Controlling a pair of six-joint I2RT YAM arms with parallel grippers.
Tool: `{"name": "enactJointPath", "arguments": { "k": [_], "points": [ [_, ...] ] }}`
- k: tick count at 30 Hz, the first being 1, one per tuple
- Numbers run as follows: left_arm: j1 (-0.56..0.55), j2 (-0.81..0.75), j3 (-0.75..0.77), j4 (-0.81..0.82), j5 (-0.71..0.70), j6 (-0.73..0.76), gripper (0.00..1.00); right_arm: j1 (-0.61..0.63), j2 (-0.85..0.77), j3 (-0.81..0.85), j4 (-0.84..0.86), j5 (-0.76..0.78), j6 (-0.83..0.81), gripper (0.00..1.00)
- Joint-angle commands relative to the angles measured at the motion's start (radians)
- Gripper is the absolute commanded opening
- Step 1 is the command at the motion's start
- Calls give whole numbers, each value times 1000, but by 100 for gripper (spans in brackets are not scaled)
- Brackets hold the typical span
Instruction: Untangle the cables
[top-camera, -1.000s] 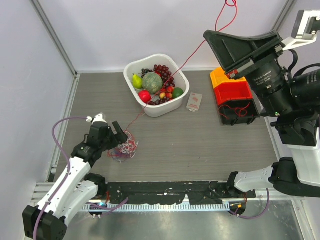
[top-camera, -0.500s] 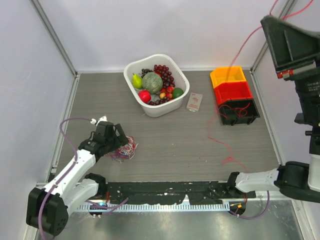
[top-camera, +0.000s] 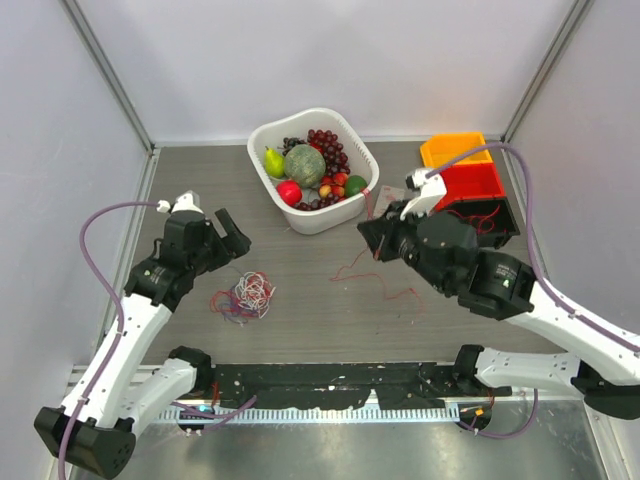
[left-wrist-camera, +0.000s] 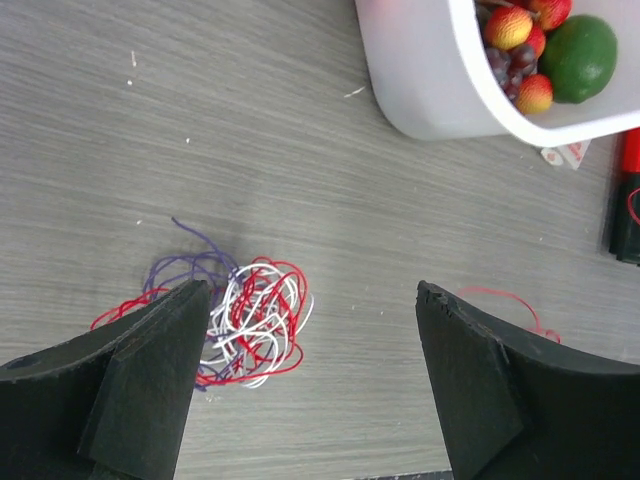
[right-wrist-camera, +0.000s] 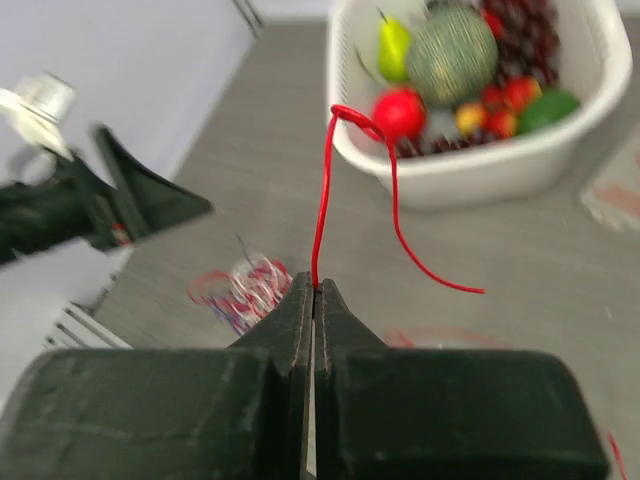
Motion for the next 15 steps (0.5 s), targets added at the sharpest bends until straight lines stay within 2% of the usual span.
{"name": "enactJointPath", "arguments": {
  "k": [1, 6, 10, 12, 15],
  "points": [
    [0, -19, 16, -56, 30, 13, 87, 5, -125, -142, -113, 66, 154, 1],
    [-2, -26, 7, -43, 61, 16, 86, -3, -52, -314, -276, -88, 292, 1],
    [0, -27, 7, -36, 87, 21, 85, -47, 138, -282, -380, -95, 246, 1],
    [-2, -29, 8, -33, 104, 19, 85, -127, 209, -297, -377, -185, 208, 1],
    [0, -36, 8, -35, 121, 19, 84, -167, 249, -333, -331, -278, 173, 1]
  ]
}}
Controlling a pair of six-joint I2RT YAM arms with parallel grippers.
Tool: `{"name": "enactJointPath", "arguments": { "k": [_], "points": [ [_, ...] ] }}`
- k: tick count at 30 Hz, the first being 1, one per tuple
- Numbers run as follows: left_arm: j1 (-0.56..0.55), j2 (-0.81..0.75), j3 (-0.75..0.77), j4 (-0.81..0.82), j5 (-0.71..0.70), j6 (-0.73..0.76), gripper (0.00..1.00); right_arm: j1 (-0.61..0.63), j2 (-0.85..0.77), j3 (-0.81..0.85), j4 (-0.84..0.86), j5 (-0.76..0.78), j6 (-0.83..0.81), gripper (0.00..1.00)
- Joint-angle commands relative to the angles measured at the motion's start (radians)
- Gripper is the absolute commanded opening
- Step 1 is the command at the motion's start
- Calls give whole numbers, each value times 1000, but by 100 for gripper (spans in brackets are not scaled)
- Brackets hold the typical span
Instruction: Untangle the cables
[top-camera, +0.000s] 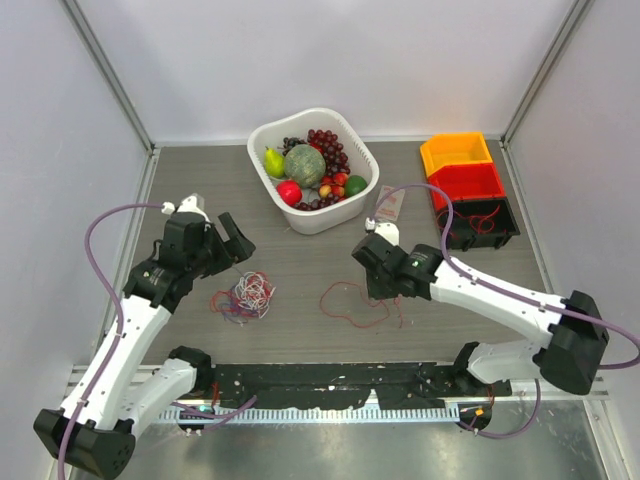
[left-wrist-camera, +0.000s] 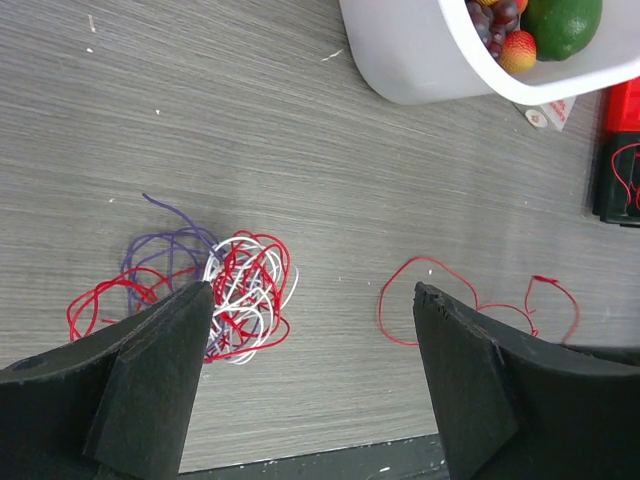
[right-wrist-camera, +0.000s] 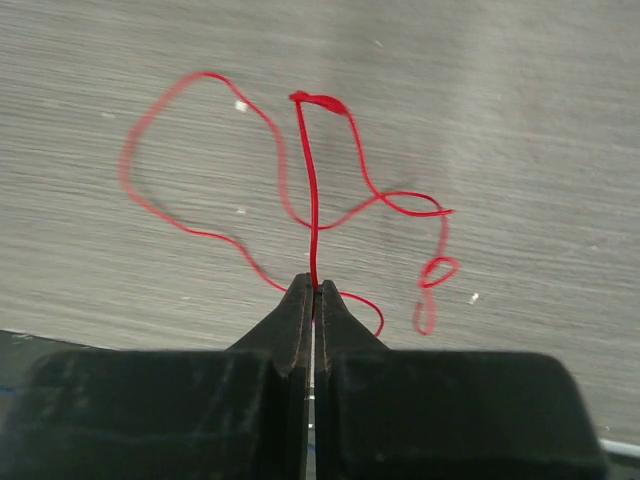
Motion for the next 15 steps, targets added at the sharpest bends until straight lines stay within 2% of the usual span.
{"name": "enactJointPath", "arguments": {
  "k": [1, 6, 8, 9, 11, 15],
  "points": [
    [0, -29, 2, 9, 69, 12, 84, -62, 4, -37, 7, -135, -48, 1],
    [0, -36, -24, 27, 95, 0, 84, -68, 110, -69, 61, -277, -187, 4],
    [0, -38, -26, 32, 98, 0, 84, -67, 105, -98, 103, -296, -210, 15],
    [-2, -36, -26, 33, 100, 0, 84, -65, 90, -118, 134, -295, -225, 26],
    [0, -36, -24, 33, 103, 2, 84, -68, 79, -142, 182, -267, -248, 37],
    [-2, -39, -26, 32, 115, -3, 83, -65, 131, -132, 215, -220, -295, 47]
  ]
}}
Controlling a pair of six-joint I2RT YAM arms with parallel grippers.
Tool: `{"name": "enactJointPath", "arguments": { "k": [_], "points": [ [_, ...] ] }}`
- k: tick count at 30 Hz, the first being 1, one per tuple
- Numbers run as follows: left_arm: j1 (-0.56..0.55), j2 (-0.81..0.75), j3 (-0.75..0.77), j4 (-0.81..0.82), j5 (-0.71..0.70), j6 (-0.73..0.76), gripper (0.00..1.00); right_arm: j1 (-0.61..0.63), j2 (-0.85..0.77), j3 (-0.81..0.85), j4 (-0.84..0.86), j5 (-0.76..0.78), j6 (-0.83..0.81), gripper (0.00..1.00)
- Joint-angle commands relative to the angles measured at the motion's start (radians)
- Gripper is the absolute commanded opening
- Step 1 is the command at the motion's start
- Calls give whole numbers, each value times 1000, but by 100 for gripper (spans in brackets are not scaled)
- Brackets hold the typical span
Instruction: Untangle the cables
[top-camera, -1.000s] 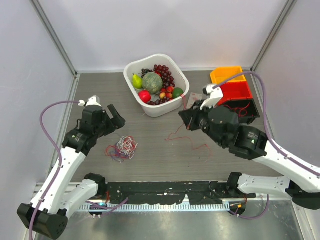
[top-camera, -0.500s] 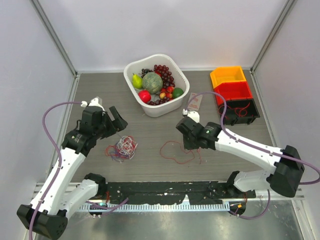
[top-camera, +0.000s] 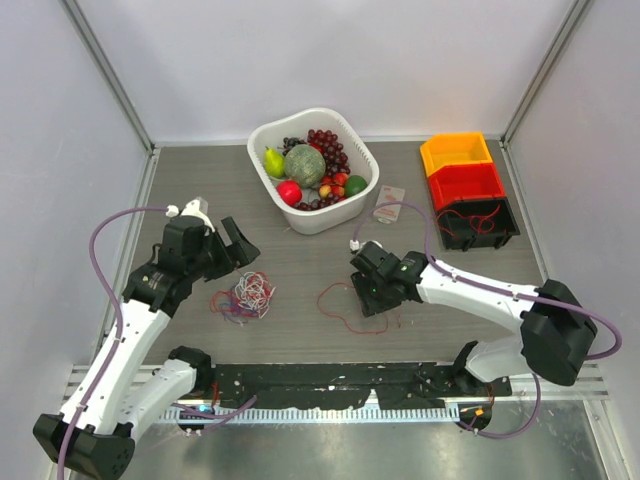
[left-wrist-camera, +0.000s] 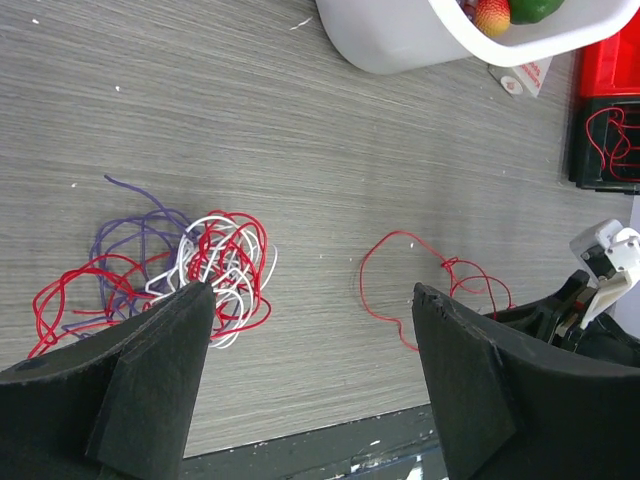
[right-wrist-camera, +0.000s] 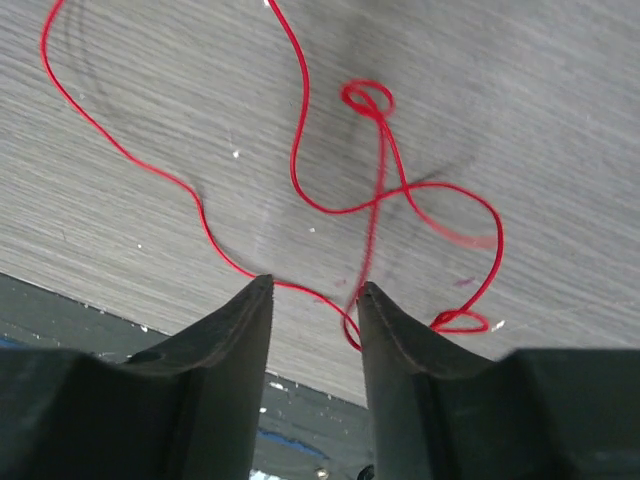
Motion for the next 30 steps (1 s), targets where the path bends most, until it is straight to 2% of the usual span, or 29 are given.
{"name": "enactJointPath", "arguments": {
  "k": [1, 5, 10, 12, 15, 18, 21, 24, 27, 30],
  "points": [
    [0, -14, -4, 28, 28, 0, 83, 2, 36, 16, 112, 33, -80, 49],
    [0, -20, -2, 22, 38, -3, 83, 7, 87, 22, 181, 76, -111, 53],
    [0, -31, 4, 11, 38, -2, 83, 21, 139, 34, 205, 128, -102, 52],
    [0, -35, 6, 5, 36, -2, 83, 42, 148, 60, 190, 214, -92, 42],
    [0, -40, 4, 3, 36, -3, 83, 42, 150, 112, 123, 321, -71, 1],
    [0, -44, 10, 0, 38, -3, 82, 15, 87, 174, 58, 372, -37, 1],
    [-2, -51, 15, -1, 42, -3, 82, -79, 1, 240, -29, 397, -8, 1],
    [0, -57, 10, 9, 58, -6, 81, -195, -83, 315, -25, 395, -51, 1],
    [0, -66, 7, 12, 68, -6, 81, -342, -103, 350, 38, 417, -117, 1],
    [0, -87, 7, 6, 73, -3, 81, -479, -118, 327, 212, 370, -178, 1]
  ]
}}
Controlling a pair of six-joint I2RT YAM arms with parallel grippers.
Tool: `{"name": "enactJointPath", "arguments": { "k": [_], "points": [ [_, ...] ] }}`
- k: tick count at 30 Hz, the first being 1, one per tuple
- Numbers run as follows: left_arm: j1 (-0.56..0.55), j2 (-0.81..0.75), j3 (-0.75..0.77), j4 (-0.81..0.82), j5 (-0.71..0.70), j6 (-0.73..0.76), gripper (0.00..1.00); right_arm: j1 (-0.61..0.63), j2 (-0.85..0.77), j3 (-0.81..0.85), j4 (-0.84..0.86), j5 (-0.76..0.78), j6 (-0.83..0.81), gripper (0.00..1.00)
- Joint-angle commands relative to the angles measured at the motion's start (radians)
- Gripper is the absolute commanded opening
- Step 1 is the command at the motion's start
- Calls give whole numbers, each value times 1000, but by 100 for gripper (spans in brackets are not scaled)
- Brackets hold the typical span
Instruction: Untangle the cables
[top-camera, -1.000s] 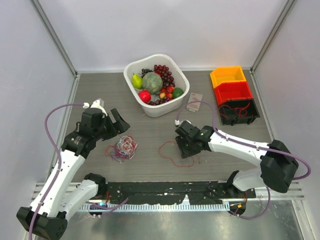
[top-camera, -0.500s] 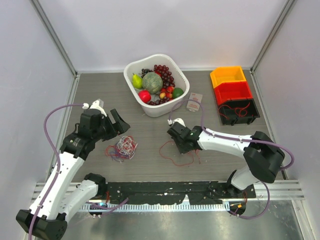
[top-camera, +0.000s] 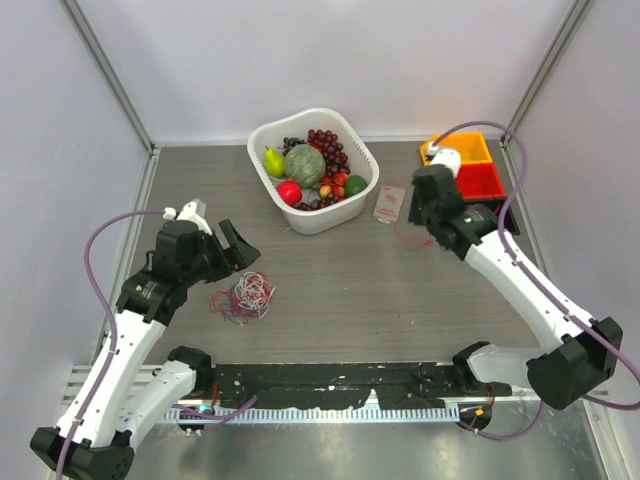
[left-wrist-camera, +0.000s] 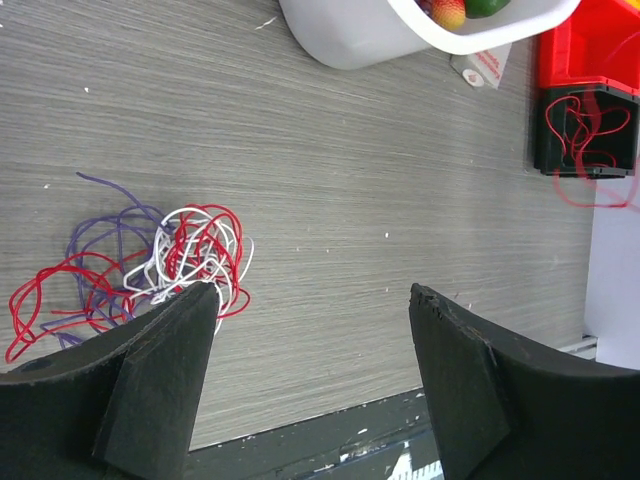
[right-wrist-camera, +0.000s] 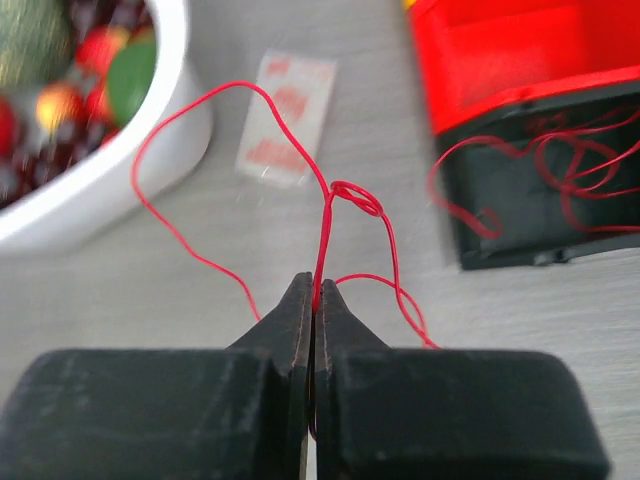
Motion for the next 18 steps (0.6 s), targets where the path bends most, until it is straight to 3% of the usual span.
{"name": "enactJointPath", "arguments": {
  "k": [1, 8, 10, 14, 18],
  "points": [
    [-2, -40, 11, 1, 28, 4, 81, -200, -22, -21, 203, -22, -90, 1],
    [-5, -89, 8, -31, 25, 19, 81, -570, 14, -240, 859, -417, -95, 1],
    [-5, -95, 19, -40, 19, 30, 80, -626, 39, -305, 1023, -506, -119, 1],
    [-5, -97, 44, -67, -4, 65, 81, -731, 123, -322, 1102, -602, -127, 1],
    [-6, -100, 42, -73, -20, 85, 81, -776, 120, -363, 1056, -538, -101, 1]
  ]
}}
